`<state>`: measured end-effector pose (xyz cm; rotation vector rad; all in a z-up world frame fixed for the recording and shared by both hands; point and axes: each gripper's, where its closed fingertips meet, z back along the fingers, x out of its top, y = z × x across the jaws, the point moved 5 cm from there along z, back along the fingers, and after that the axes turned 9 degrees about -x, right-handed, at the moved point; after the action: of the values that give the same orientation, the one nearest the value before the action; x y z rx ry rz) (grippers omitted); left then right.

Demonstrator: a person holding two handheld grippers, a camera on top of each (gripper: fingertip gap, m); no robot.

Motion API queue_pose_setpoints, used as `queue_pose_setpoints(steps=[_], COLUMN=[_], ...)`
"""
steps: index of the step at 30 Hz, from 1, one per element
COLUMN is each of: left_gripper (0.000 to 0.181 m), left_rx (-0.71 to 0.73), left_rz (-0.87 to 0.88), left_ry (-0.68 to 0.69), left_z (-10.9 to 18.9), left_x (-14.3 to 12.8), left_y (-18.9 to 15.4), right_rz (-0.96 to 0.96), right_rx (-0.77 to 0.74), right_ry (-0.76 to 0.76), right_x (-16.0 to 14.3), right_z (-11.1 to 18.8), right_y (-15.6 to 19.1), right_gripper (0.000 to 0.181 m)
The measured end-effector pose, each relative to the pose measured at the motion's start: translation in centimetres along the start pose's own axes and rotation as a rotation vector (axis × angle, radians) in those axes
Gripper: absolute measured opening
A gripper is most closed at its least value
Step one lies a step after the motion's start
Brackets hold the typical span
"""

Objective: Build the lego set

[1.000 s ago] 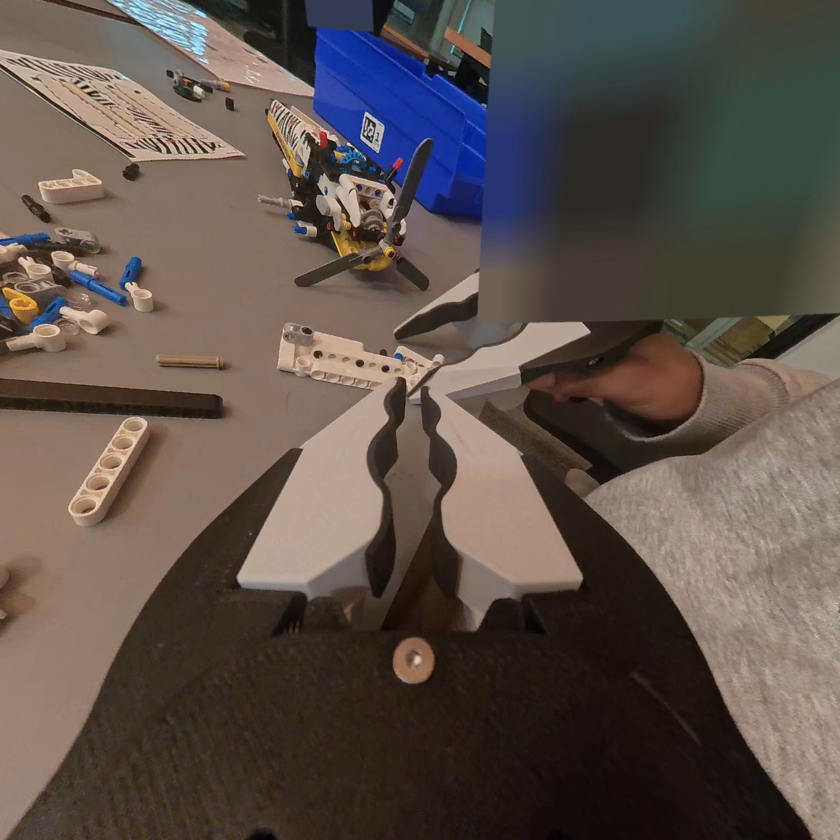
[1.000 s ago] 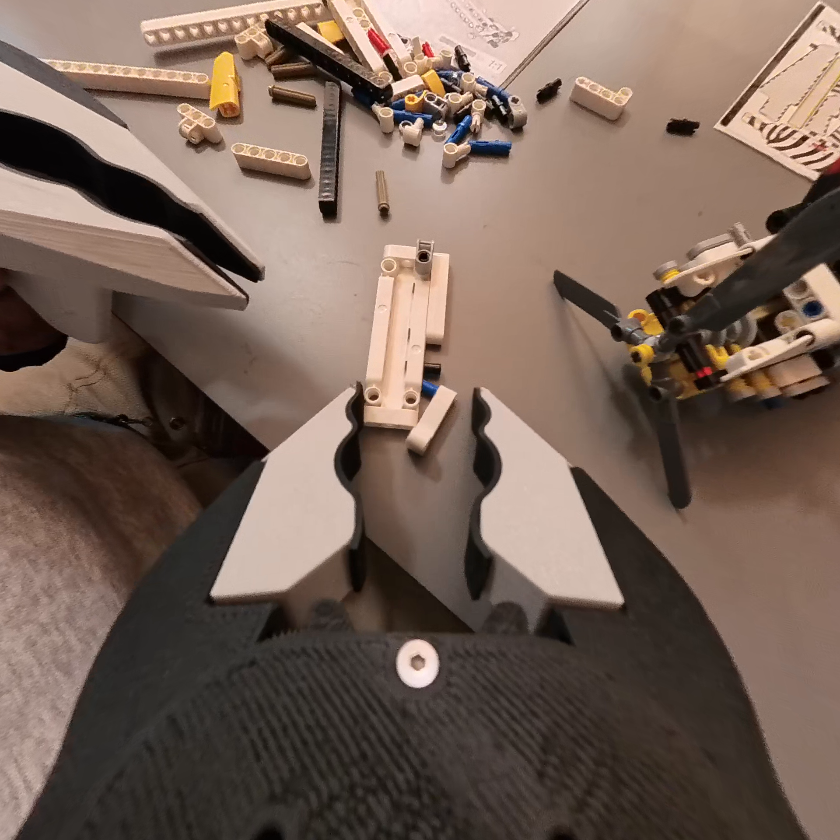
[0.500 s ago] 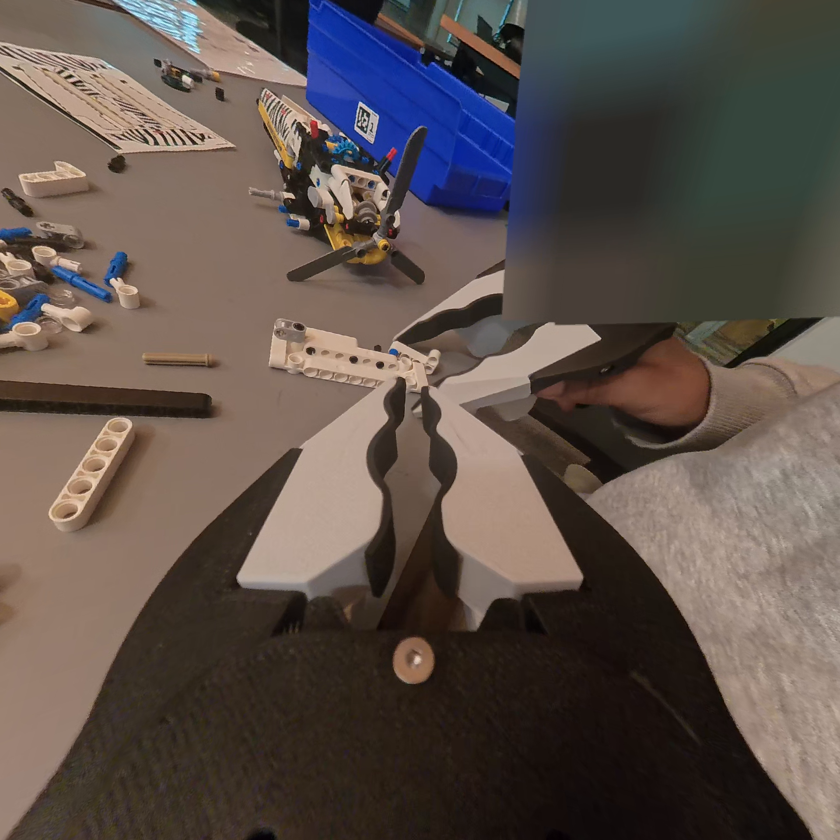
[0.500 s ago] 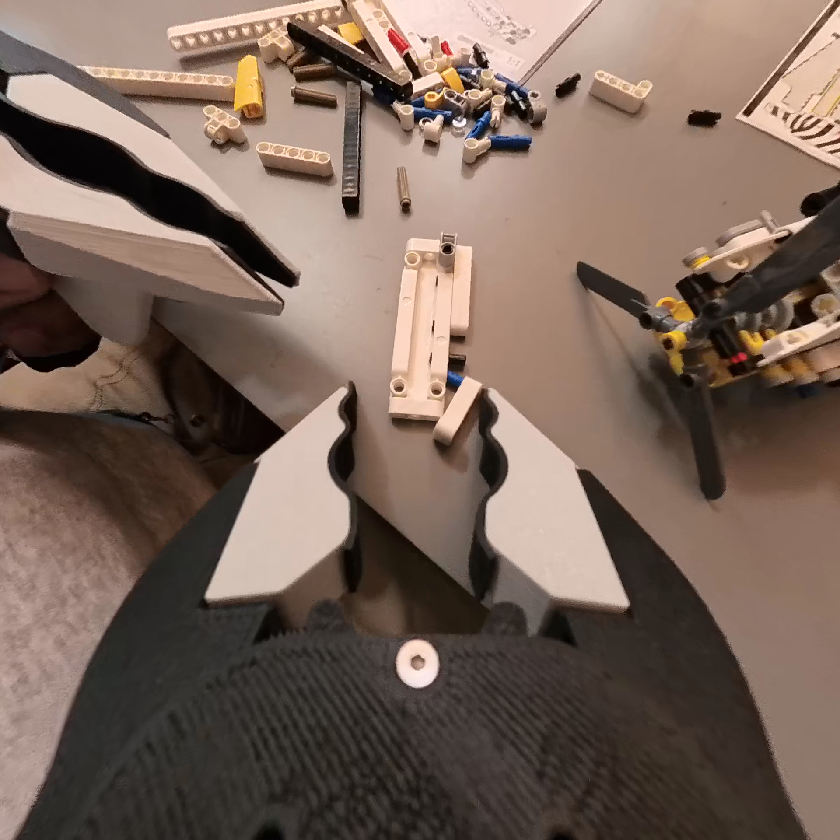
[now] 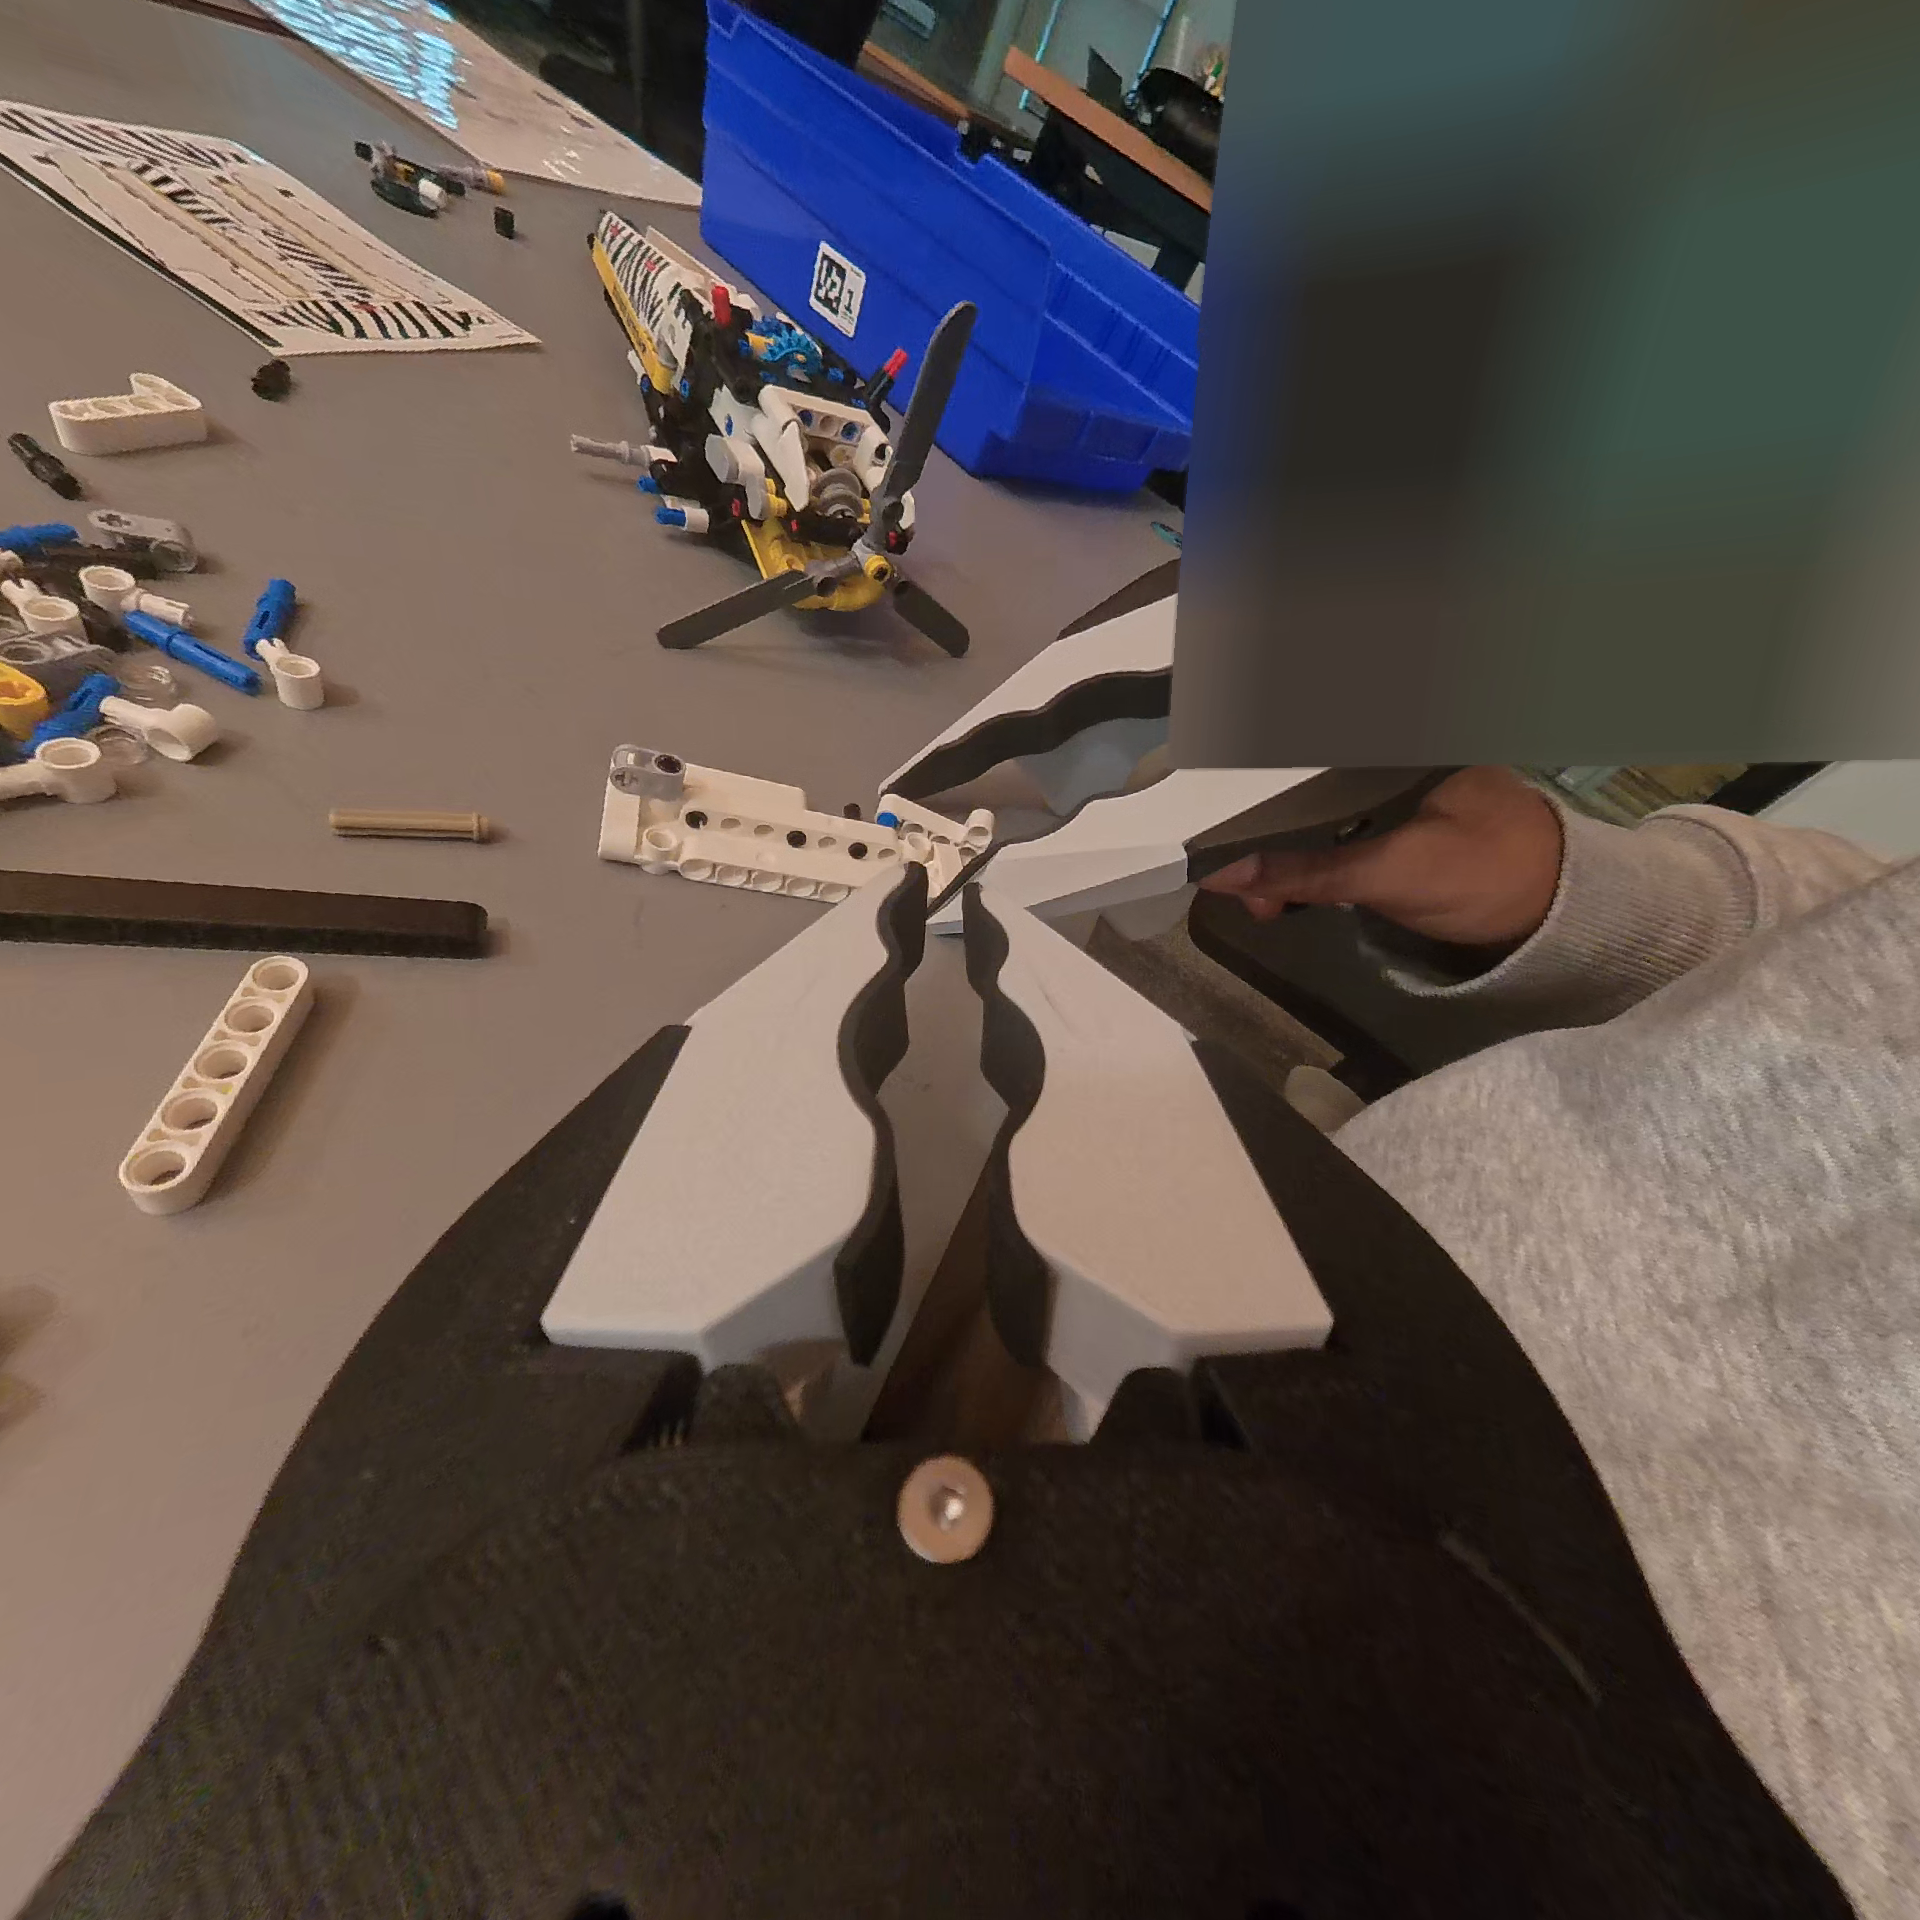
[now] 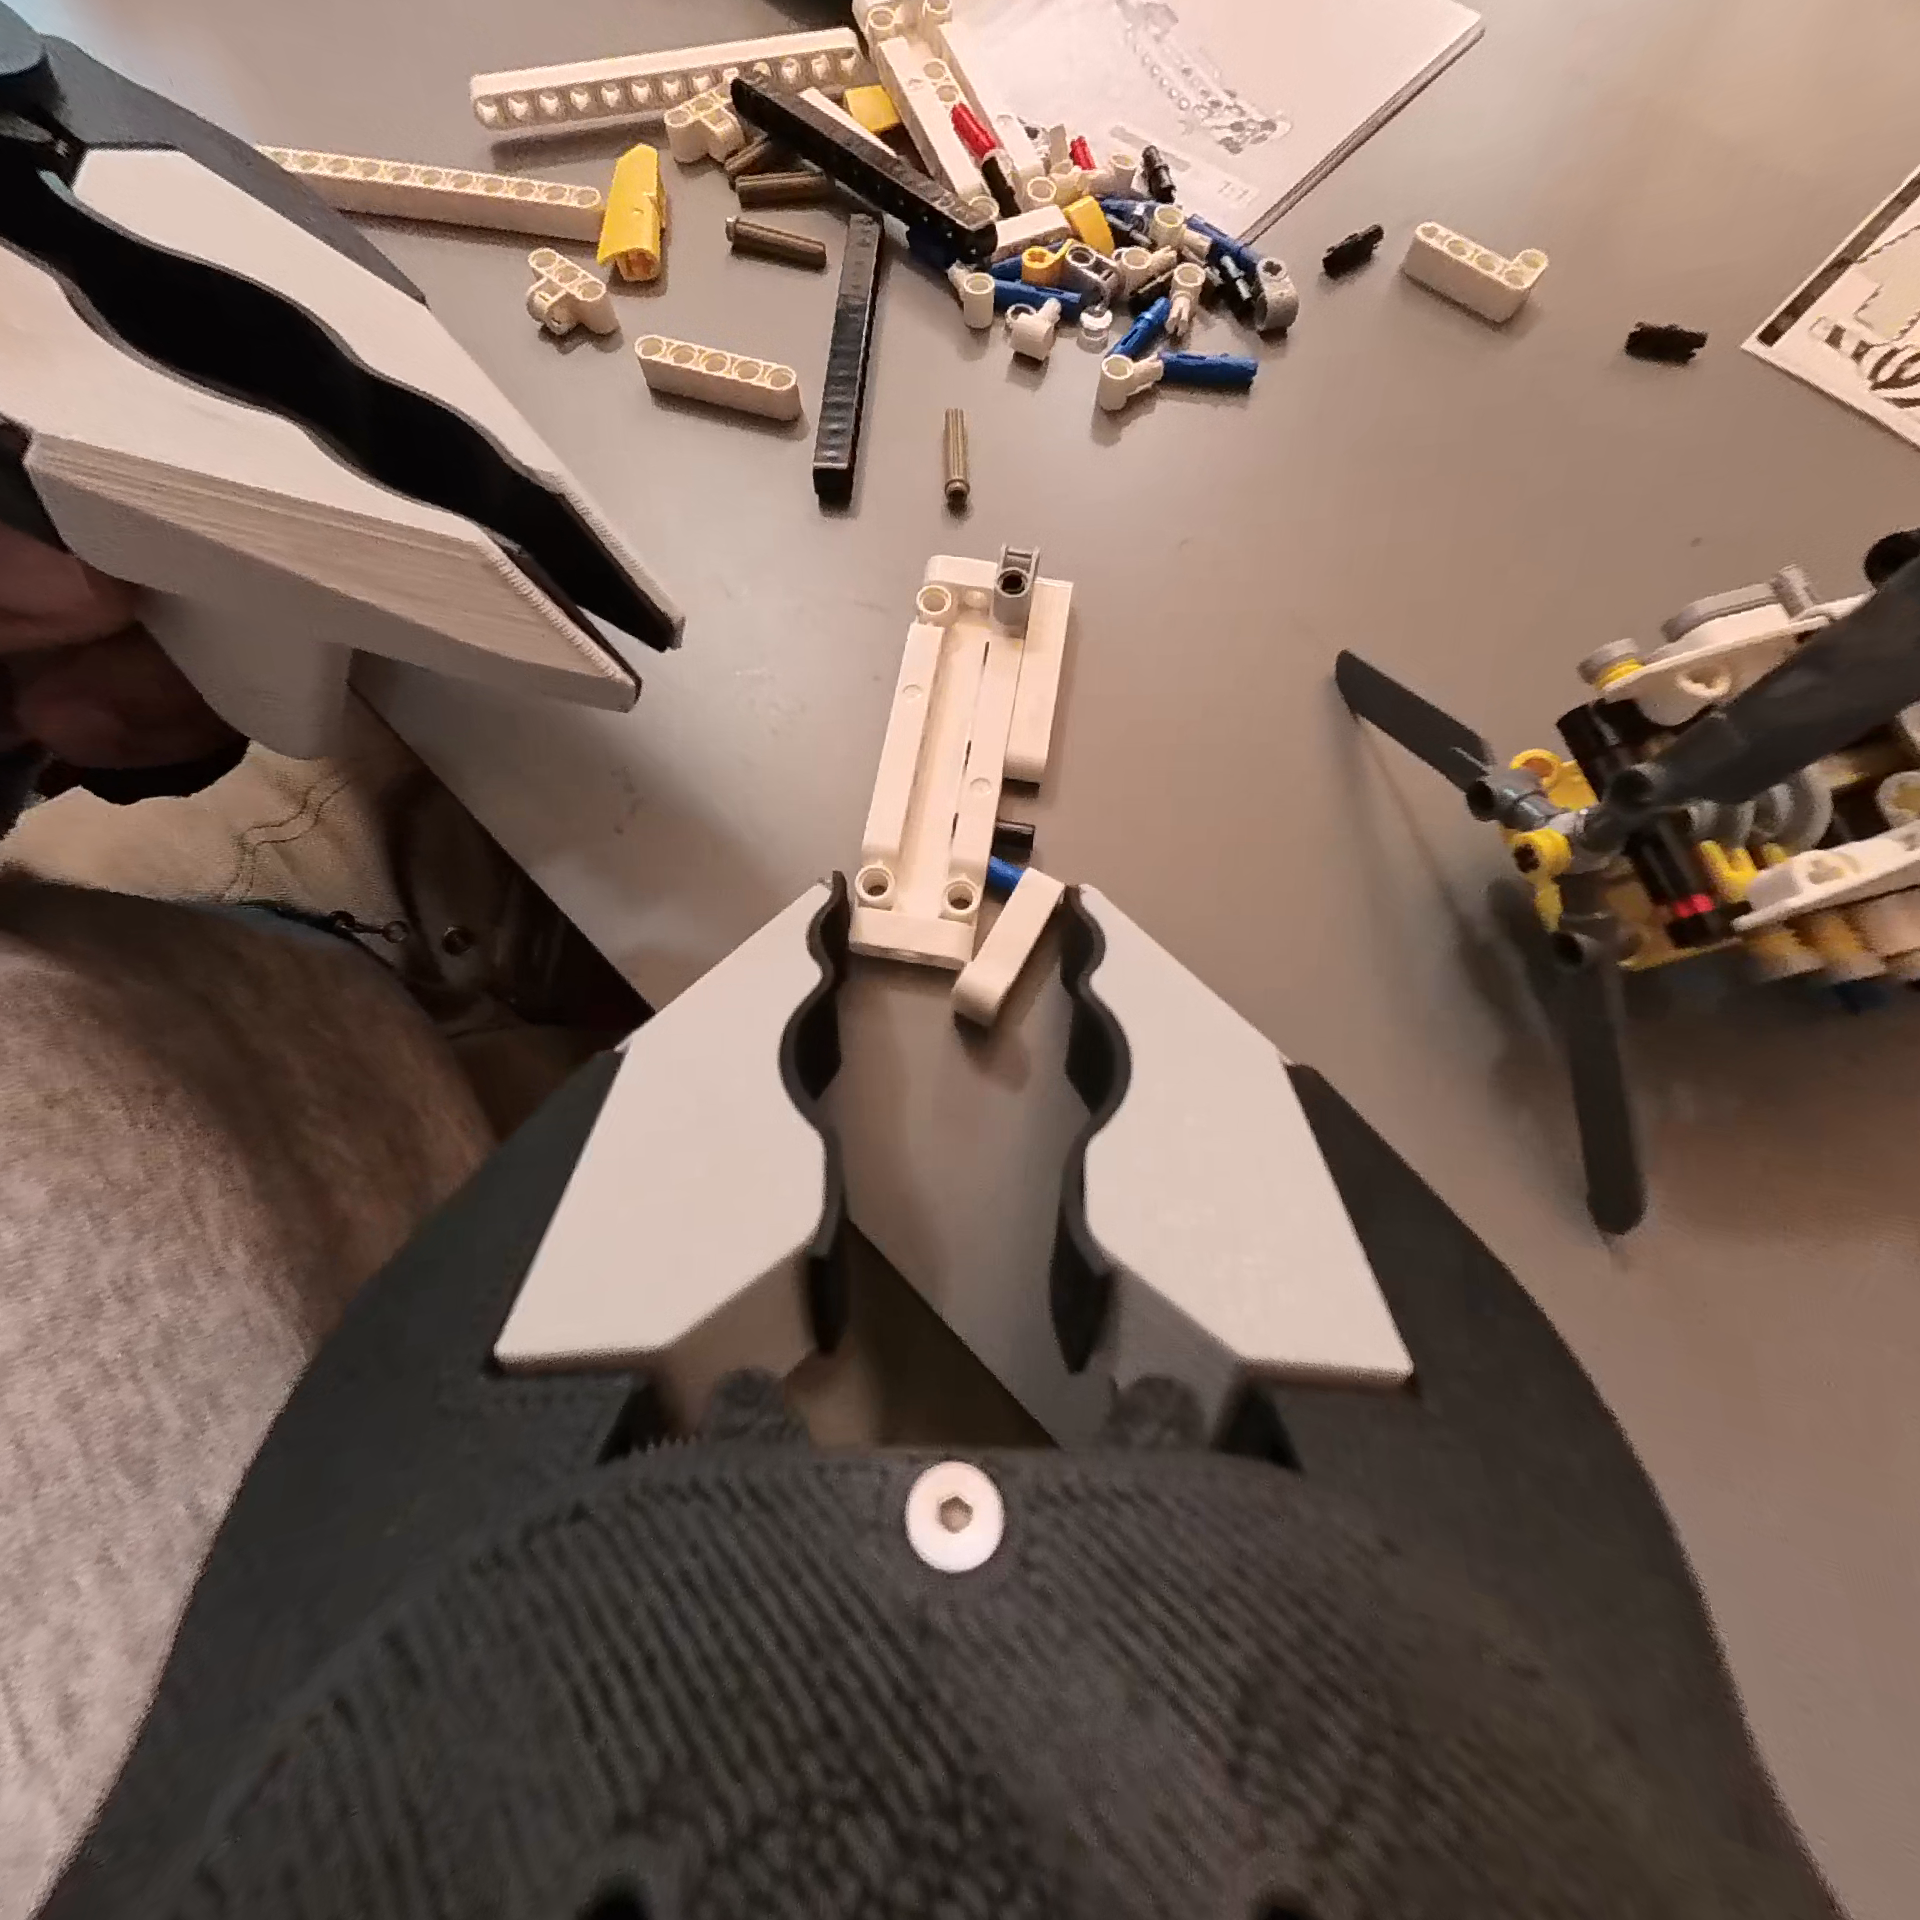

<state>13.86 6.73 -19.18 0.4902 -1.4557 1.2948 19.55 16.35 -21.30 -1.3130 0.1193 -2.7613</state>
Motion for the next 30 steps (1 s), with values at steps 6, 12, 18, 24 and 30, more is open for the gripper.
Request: queue_pose_setpoints(steps=[6,12,18,24,30], left_gripper=[0.004,0.004,0.004,0.004,0.004], left_rx=[-0.003,-0.005,-0.006,-0.006,-0.005], left_rz=[0.004,0.007,0.01,0.009,0.009], left_ry=[-0.002,-0.005,-0.008,-0.009,-0.012], left_z=[0.0,0.1,0.1,0.1,0.1], left_x=[0.0,0.0,0.0,0.0,0.0], left_y=[0.0,0.1,0.1,0.1,0.1], right_rz=[0.013,0.035,0.038,-0.007,-0.03], right_rx=[0.022,0.05,0.036,-0.013,-0.063], right_ry=[-0.008,-0.011,0.013,0.025,0.028], right_x=[0.0,0.2,0.5,0.6,1.2], right_z=[-0.1,-0.3,-0.5,-0.7,0.3], right_y=[-0.1,0.1,0.2,0.2,0.4], right_gripper=[0.041,0.046,0.052,0.055,0.069])
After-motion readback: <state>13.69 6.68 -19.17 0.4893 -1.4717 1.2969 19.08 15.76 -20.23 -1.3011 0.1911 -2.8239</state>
